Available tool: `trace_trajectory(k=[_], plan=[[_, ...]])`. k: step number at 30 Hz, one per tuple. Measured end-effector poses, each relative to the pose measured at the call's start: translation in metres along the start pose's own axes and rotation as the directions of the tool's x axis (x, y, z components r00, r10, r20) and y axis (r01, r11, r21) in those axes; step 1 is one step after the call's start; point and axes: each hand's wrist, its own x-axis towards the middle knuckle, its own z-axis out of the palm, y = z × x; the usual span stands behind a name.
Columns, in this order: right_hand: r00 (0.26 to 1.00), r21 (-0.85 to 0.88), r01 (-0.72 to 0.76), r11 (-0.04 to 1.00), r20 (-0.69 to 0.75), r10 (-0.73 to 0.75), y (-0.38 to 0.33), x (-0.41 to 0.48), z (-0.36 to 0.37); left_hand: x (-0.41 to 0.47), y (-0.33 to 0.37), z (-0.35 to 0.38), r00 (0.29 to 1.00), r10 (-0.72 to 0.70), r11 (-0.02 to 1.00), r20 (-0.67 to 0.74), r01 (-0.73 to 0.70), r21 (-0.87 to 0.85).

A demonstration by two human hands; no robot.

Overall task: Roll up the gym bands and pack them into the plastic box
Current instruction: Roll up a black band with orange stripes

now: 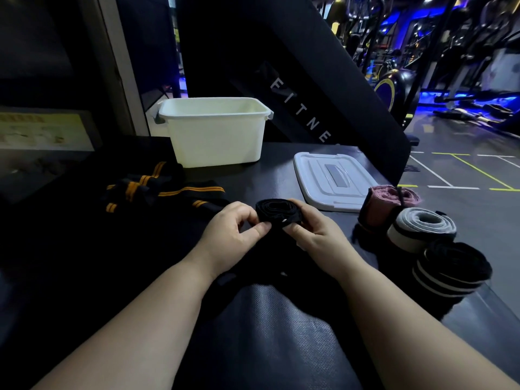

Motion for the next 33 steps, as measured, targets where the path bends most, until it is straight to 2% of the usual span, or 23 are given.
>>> trace_trajectory(k=[6,9,11,14,18,22,24,27,33], plan=[[0.997,-0.017,0.013,1.000,0.077,-0.011,0.001,0.003,-0.002,-0.002,0.004,0.003,0.994,-0.004,1.000,-0.106,0.003,-0.014],[0.997,-0.137,0.055,0.989,0.054,-0.048,0.000,0.004,-0.001,-0.004,0.007,0.002,0.988,-0.055,0.996,-0.141,0.043,-0.082],[0.998,-0.188,0.060,0.980,0.045,-0.053,0.002,0.004,-0.001,-0.003,0.004,-0.001,0.984,-0.149,0.971,-0.098,0.127,-0.203],[0.997,-0.184,0.072,0.980,0.034,-0.067,0.005,0.004,-0.001,-0.003,0.001,-0.006,0.988,-0.150,0.959,0.038,0.154,-0.239],[0.998,0.019,0.068,0.997,-0.009,-0.068,0.009,0.003,0.001,-0.004,0.003,-0.006,0.957,-0.122,0.866,0.262,0.232,-0.443],[0.999,0.167,0.039,0.985,0.015,-0.042,0.006,-0.001,-0.001,-0.003,0.006,-0.007,0.956,-0.132,0.874,0.261,0.236,-0.425],[0.998,0.178,0.002,0.984,-0.063,0.010,0.002,-0.002,0.001,-0.003,0.006,-0.008,0.954,-0.145,0.878,0.261,0.246,-0.411],[0.974,0.079,-0.099,0.992,-0.195,0.113,-0.004,-0.001,0.004,-0.002,0.006,-0.006,0.952,-0.148,0.872,0.269,0.254,-0.419],[0.916,0.255,-0.318,0.913,-0.166,0.365,-0.016,-0.004,0.006,-0.001,0.007,0.002,0.951,-0.150,0.862,0.271,0.260,-0.435]])
